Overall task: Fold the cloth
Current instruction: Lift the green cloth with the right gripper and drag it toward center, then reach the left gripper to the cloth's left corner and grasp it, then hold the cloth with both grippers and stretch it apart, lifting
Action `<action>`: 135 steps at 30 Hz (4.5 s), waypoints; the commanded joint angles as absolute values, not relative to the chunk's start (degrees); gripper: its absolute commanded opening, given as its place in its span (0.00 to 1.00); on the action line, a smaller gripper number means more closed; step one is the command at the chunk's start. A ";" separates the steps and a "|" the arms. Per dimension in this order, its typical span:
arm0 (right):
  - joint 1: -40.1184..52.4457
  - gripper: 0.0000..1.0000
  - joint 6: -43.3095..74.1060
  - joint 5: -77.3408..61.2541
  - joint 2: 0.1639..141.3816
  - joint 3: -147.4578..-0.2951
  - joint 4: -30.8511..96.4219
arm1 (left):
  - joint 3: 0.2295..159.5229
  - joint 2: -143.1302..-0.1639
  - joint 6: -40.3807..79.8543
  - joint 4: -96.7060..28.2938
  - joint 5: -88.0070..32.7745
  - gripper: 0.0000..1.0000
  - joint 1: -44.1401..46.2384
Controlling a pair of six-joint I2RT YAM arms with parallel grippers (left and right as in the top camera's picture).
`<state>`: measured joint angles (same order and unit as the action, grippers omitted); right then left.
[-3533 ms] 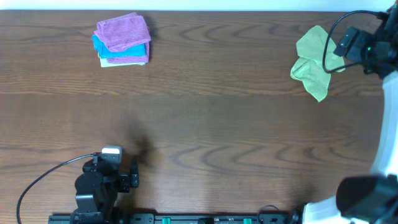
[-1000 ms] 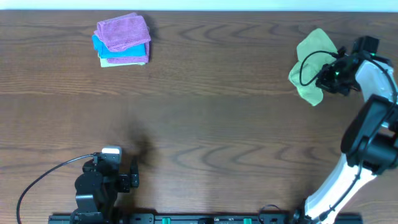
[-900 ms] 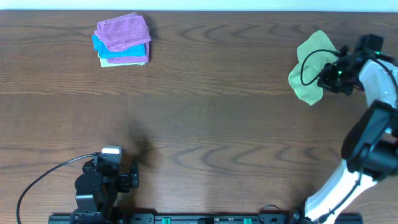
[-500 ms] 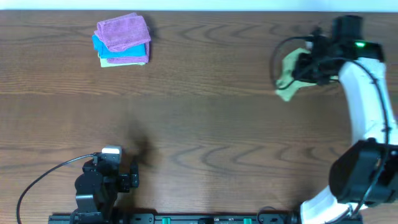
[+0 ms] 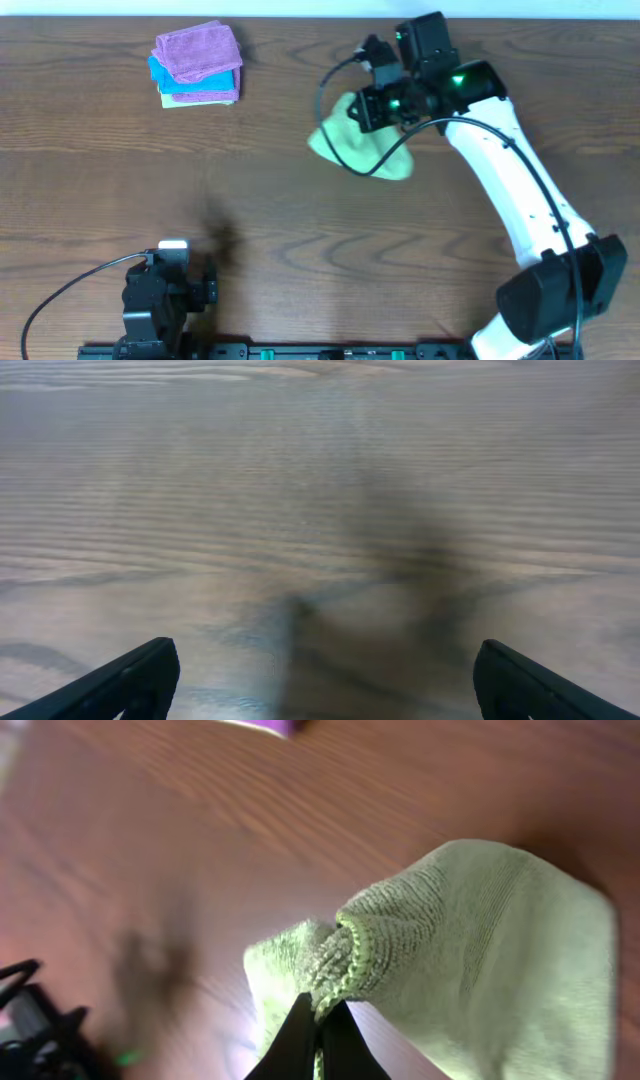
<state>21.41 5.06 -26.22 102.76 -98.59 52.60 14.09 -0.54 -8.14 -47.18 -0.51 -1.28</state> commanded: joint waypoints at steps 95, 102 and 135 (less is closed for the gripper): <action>-12.67 0.99 3.95 -28.56 101.19 -82.67 63.22 | 62.28 -96.31 63.64 1.54 -26.57 0.81 21.98; -12.67 0.99 3.55 -28.60 101.19 -82.67 62.96 | 75.29 -105.80 60.84 -10.98 -23.90 0.98 23.42; -12.67 0.99 3.53 -28.97 101.19 -82.67 64.73 | 75.59 -121.43 62.96 -5.28 -24.25 0.37 28.27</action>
